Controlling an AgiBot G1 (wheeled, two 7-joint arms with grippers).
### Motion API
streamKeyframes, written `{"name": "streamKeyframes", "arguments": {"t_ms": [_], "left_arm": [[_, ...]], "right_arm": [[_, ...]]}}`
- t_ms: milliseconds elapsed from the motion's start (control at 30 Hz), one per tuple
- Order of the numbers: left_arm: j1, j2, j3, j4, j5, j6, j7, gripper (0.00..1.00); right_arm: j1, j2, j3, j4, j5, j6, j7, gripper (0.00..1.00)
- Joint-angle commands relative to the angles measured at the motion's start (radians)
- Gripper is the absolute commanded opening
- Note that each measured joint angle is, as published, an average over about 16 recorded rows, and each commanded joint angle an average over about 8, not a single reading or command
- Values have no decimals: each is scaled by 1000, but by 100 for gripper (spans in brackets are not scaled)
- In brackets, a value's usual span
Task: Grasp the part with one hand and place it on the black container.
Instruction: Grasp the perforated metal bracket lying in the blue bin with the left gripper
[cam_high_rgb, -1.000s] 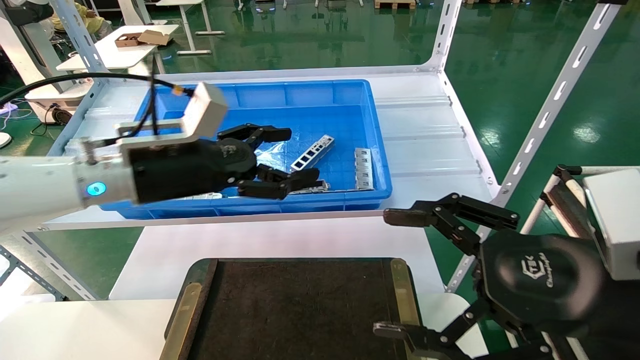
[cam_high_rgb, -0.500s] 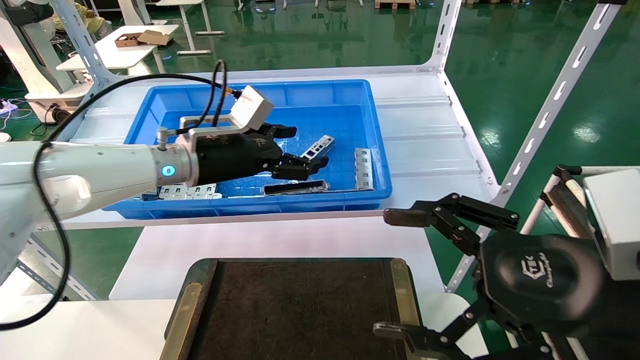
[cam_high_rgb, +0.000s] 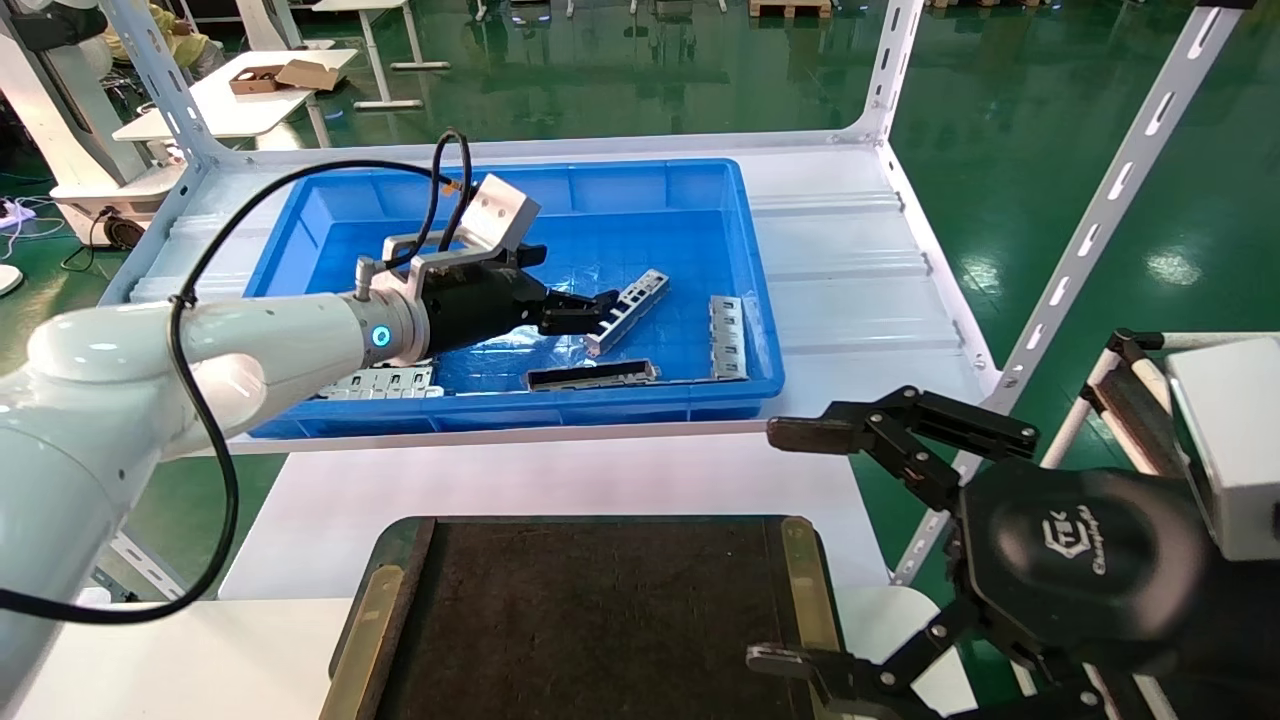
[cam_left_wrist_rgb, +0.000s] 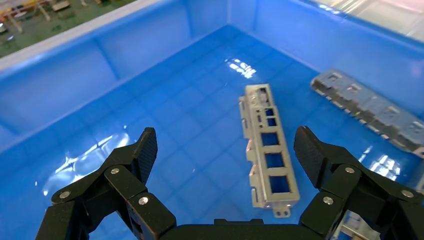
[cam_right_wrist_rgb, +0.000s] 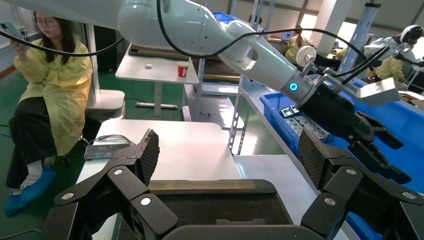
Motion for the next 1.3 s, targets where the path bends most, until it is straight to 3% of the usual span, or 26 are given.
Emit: {"name": "streamKeyframes", "arguments": {"t_ms": [33,267,300,367,400,533,567,633,667,1300], "left_arm": [[10,4,1,-5,-2,-31,-6,100],[46,6,26,-51,-14,-38,-57,100],[50,7,31,-57,-16,-38,-65,100],[57,7,41,-68,-19,-40,-80,100],[59,7,46,-73,-21,-42,-88,91],[67,8,69,-90,-29,-53,-119,41],[69,8,75,-94,-32,-57,-127,28],[72,8,87,-102,-36,-65,-141,4],[74,8,93,-106,-39,-68,-148,0],[102,7,219,-162,-96,-131,-239,0]], "right_arm": [[0,0,0,0,0,0,0,100],[0,0,-1,0,0,0,0,100],[0,0,-1,0,0,0,0,95],[0,0,-1,0,1,0,0,71],[0,0,-1,0,1,0,0,59],[0,0,-1,0,1,1,-1,9],[0,1,-1,0,1,1,-1,1],[0,1,-1,0,1,1,-1,0],[0,1,-1,0,1,1,-1,0],[1,1,-3,0,2,1,-1,0]]}}
